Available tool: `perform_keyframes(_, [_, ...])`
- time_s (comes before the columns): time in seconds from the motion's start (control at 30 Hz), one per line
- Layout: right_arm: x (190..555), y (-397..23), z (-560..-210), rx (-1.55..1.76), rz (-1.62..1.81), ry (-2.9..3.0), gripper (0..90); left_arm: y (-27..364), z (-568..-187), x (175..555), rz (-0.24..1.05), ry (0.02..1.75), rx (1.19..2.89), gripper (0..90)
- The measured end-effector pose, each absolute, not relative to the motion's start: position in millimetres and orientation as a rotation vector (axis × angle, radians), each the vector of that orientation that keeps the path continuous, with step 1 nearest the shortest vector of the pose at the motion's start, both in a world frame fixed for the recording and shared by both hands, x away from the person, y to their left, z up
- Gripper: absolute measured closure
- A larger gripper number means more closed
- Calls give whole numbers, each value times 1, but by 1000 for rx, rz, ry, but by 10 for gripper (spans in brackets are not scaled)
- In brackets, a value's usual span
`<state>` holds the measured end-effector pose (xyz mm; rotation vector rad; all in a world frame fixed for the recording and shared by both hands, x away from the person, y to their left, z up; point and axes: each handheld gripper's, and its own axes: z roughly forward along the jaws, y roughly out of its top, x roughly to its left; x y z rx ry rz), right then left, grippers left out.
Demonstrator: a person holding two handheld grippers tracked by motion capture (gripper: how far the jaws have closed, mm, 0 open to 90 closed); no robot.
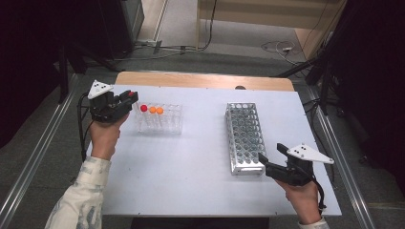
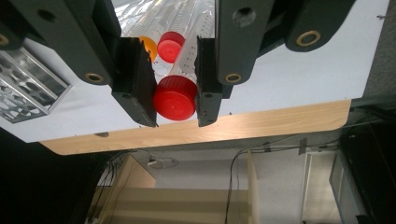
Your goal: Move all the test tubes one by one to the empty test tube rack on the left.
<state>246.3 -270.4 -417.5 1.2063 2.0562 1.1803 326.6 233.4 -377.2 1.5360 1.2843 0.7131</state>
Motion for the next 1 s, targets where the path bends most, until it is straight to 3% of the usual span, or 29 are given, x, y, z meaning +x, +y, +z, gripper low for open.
perform_keyframes(0.73, [247, -268, -420, 1205, 1159, 2068, 223, 228, -413, 330, 692, 1331, 1561, 689])
perform_keyframes(1.0, [247, -268, -421, 1209, 1155, 2070, 223, 230, -413, 329, 690, 1330, 1547, 626])
